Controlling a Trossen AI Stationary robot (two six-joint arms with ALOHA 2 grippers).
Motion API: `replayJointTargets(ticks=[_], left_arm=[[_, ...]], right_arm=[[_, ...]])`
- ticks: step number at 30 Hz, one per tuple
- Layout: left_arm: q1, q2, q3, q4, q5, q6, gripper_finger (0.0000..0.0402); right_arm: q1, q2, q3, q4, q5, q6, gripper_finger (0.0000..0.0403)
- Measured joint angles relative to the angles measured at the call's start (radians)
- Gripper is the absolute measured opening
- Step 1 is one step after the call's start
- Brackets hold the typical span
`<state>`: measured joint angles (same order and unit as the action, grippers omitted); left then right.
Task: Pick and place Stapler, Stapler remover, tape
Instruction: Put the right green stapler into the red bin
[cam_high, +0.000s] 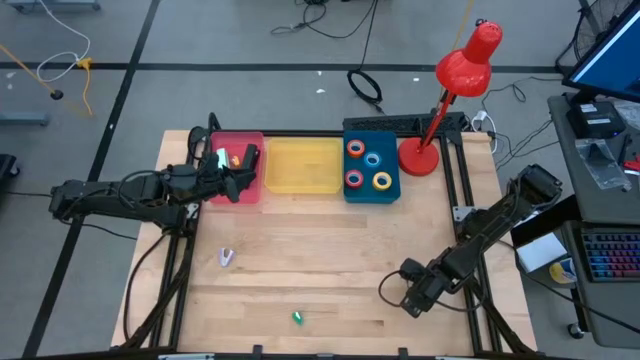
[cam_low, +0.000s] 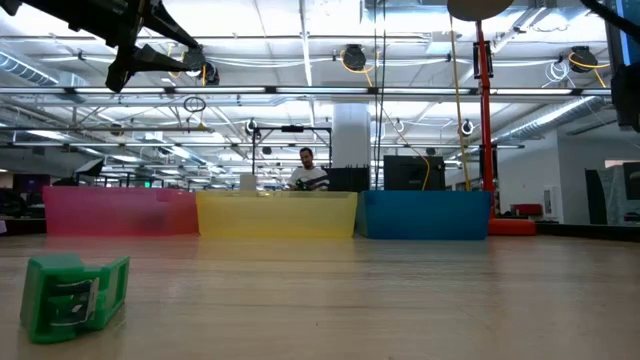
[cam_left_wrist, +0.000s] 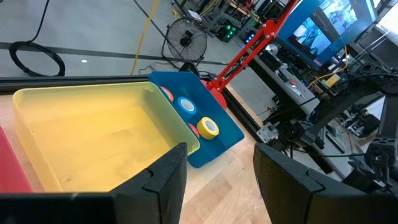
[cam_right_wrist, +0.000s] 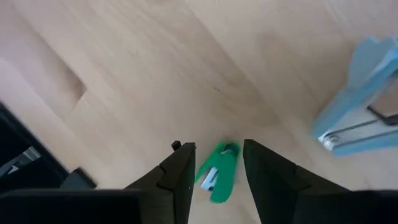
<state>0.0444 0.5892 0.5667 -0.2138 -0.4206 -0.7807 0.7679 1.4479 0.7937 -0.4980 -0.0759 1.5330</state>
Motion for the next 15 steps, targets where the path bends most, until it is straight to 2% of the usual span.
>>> replayJointTargets(ticks=[6, 15], left_arm=[[0.0, 0.0, 0.0, 0.0, 0.0, 0.0, 0.0184], [0.0, 0.0, 0.0, 0.0, 0.0, 0.016, 0.0184]], right_arm=[[0.026, -0.001, 0.05, -0.086, 0.006, 0.046, 0.013], [0.108, -0.001, 0.066, -0.086, 0.054, 0.199, 0.013]])
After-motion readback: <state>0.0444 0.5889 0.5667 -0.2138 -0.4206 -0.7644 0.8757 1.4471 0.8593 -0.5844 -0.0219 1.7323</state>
